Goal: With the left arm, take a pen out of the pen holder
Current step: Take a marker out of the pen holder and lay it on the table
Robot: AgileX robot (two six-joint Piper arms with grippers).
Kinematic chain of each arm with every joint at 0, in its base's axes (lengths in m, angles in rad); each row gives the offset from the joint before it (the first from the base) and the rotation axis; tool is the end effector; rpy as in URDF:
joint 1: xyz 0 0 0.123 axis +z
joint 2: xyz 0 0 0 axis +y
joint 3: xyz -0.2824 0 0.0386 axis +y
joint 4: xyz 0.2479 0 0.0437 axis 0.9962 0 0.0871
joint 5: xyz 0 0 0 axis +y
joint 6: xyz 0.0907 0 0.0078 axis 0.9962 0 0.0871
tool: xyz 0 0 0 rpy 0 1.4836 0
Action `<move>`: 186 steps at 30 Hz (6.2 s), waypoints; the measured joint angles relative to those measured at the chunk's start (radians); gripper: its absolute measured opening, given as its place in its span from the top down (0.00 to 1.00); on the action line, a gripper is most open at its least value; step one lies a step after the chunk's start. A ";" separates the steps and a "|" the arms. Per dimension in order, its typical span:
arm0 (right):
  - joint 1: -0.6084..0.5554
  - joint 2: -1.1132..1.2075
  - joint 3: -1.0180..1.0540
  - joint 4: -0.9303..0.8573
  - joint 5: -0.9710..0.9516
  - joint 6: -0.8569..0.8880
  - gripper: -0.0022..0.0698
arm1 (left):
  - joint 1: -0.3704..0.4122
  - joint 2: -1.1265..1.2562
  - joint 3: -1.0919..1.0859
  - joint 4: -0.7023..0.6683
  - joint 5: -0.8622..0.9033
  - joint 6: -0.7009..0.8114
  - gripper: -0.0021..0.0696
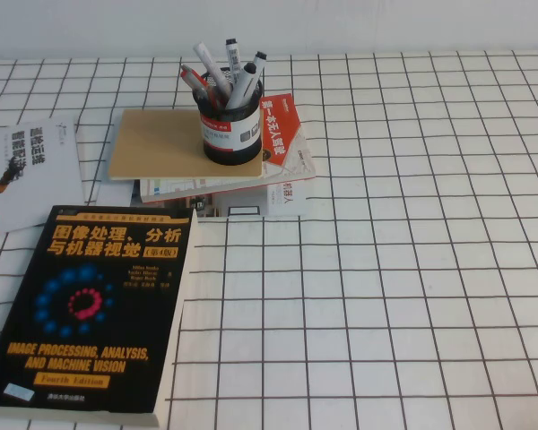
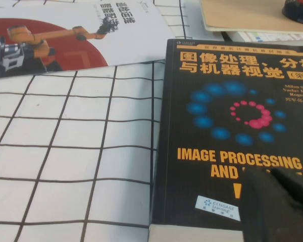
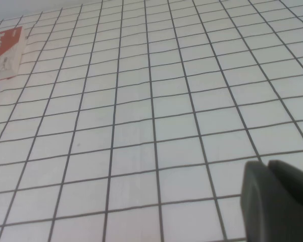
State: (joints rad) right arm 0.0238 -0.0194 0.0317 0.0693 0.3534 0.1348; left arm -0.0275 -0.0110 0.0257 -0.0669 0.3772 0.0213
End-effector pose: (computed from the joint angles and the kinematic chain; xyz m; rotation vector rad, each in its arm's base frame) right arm 0.0527 0.0034 0.1717 0.1461 1.8464 0.1780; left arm 0.0524 -0.0037 0.1712 0.0044 1.8752 -0.0702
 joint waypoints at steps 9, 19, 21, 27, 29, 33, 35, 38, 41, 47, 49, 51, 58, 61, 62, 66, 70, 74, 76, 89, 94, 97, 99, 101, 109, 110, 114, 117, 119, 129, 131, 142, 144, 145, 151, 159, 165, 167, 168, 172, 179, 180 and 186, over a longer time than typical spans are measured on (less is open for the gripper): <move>0.000 0.000 0.000 0.000 0.000 0.000 0.99 | 0.000 0.000 0.000 0.000 0.000 0.000 0.98; 0.000 0.000 0.000 0.000 0.000 0.000 0.99 | 0.000 0.000 0.000 -0.019 -0.006 -0.005 0.98; 0.000 0.000 0.000 0.000 0.000 0.000 0.99 | 0.000 0.000 0.000 -0.086 -0.026 -0.037 0.98; 0.000 0.000 0.000 0.000 0.000 0.000 0.99 | 0.000 0.000 0.000 -0.368 -0.104 -0.162 0.98; 0.000 0.000 0.000 0.000 0.000 0.000 0.99 | 0.000 0.000 0.000 -0.393 -0.136 -0.171 0.98; 0.000 0.000 0.000 0.000 0.000 0.000 0.99 | 0.000 0.000 0.000 -0.415 -0.230 -0.176 0.98; 0.000 0.000 0.000 0.000 0.000 0.000 0.99 | 0.000 0.000 0.000 -0.417 -0.274 -0.176 0.98; 0.000 0.000 0.000 0.000 0.000 0.000 0.99 | 0.000 0.000 0.000 -0.429 -0.322 -0.179 0.98; 0.000 0.000 0.000 0.000 0.000 0.000 0.99 | 0.000 0.000 0.000 -0.477 -0.367 -0.205 0.98; 0.000 0.000 0.000 0.000 0.000 0.000 0.99 | 0.000 0.000 0.000 -0.542 -0.459 -0.227 0.98; 0.000 0.000 0.000 0.000 0.000 0.000 0.99 | 0.000 0.000 0.000 -0.544 -0.477 -0.230 0.98; 0.000 0.000 0.000 0.000 0.000 0.000 0.99 | 0.000 0.000 -0.002 -0.544 -0.473 -0.230 0.98; 0.000 0.000 0.000 0.000 0.000 0.000 0.99 | 0.000 0.158 -0.272 -0.416 -0.237 -0.006 0.98; 0.000 0.000 0.000 0.000 0.000 0.000 0.99 | 0.000 0.292 -0.412 -0.375 -0.149 0.155 0.98; 0.000 0.000 0.000 0.000 0.000 0.000 0.99 | 0.000 0.342 -0.453 -0.368 -0.132 0.205 0.98; 0.000 0.000 0.000 0.000 0.000 0.000 0.99 | 0.000 0.528 -0.570 -0.362 -0.129 0.333 0.98; 0.000 0.000 0.000 0.000 0.000 0.000 0.99 | -0.003 0.703 -0.636 -0.361 -0.182 0.392 0.98; 0.000 0.000 0.000 0.000 0.000 0.000 0.99 | -0.065 0.857 -0.663 -0.361 -0.266 0.405 0.98; 0.000 0.000 0.000 0.000 0.000 0.000 0.99 | -0.135 0.919 -0.670 -0.359 -0.296 0.420 0.98; 0.000 0.002 0.000 0.000 0.000 0.000 0.99 | -0.427 1.125 -0.680 -0.295 -0.528 0.477 0.98; 0.000 0.002 0.000 0.000 0.000 0.000 0.99 | -0.428 1.160 -0.680 -0.053 -0.700 0.207 0.95; 0.000 0.002 0.000 0.000 0.000 0.000 0.99 | -0.424 1.207 -0.680 0.116 -0.822 0.073 0.85; 0.000 0.002 0.000 0.000 0.000 0.000 0.99 | -0.414 1.254 -0.680 0.213 -0.922 0.034 0.77; 0.000 0.002 0.000 0.000 0.000 0.000 0.99 | -0.401 1.315 -0.680 0.280 -1.029 0.017 0.67; 0.000 0.002 0.000 0.000 0.000 0.000 0.99 | -0.386 1.540 -0.682 0.296 -1.158 0.004 0.43; 0.000 0.002 0.000 0.000 0.000 0.000 0.99 | -0.382 1.561 -0.683 0.290 -1.176 0.004 0.42; 0.000 0.002 0.000 0.000 0.000 0.000 0.99 | -0.369 1.619 -0.712 0.248 -1.227 0.004 0.42; 0.000 0.002 0.000 0.000 0.000 0.000 0.99 | -0.353 1.652 -0.752 0.233 -1.244 0.004 0.41; 0.000 0.002 0.000 0.000 0.000 0.000 0.99 | -0.346 1.680 -0.789 0.227 -1.249 0.004 0.41; 0.000 0.002 0.000 0.000 0.000 0.000 0.99 | -0.320 1.853 -0.992 0.245 -1.256 -0.078 0.41; 0.000 0.002 0.000 0.000 0.000 0.000 0.99 | -0.320 1.884 -1.025 0.263 -1.256 -0.090 0.41; 0.000 0.002 0.000 0.000 0.000 0.000 0.99 | -0.315 1.960 -1.057 0.277 -1.252 -0.128 0.41; 0.000 0.002 0.000 0.000 0.000 0.000 0.99 | -0.310 1.967 -1.057 0.277 -1.251 -0.130 0.41; 0.000 0.002 0.000 0.000 0.000 0.000 0.99 | -0.306 1.971 -1.060 0.277 -1.250 -0.132 0.41; 0.000 0.002 0.000 0.000 0.000 0.000 0.99 | -0.301 1.996 -1.099 0.281 -1.244 -0.157 0.41; 0.000 0.002 0.000 0.000 0.000 0.000 0.99 | -0.301 2.000 -1.140 0.367 -1.244 -0.212 0.67; 0.000 0.002 0.000 0.000 0.000 0.000 0.99 | -0.300 1.993 -1.142 0.404 -1.237 -0.213 0.93; 0.000 0.002 0.000 0.000 0.000 0.000 0.99 | -0.300 1.977 -1.142 0.429 -1.228 -0.213 0.94; 0.000 0.002 0.000 0.000 0.000 0.000 0.99 | -0.298 1.966 -1.142 0.443 -1.218 -0.213 0.94; 0.000 0.002 0.000 0.000 0.000 0.000 0.99 | -0.284 1.877 -1.142 0.488 -1.171 -0.213 0.94; 0.000 0.002 0.000 0.000 0.000 0.000 0.99 | -0.271 1.687 -1.142 0.596 -1.029 -0.213 0.94; 0.000 0.002 0.000 0.000 0.000 0.000 0.99 | -0.271 1.655 -1.142 0.616 -1.004 -0.217 0.94; 0.000 0.002 0.000 0.000 0.000 0.000 0.99 | -0.271 1.455 -1.142 0.760 -0.826 -0.355 0.94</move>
State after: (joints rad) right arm 0.0238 -0.0178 0.0317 0.0693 0.3534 0.1348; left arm -0.2987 1.4437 -1.1166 0.6932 -0.4489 -0.3334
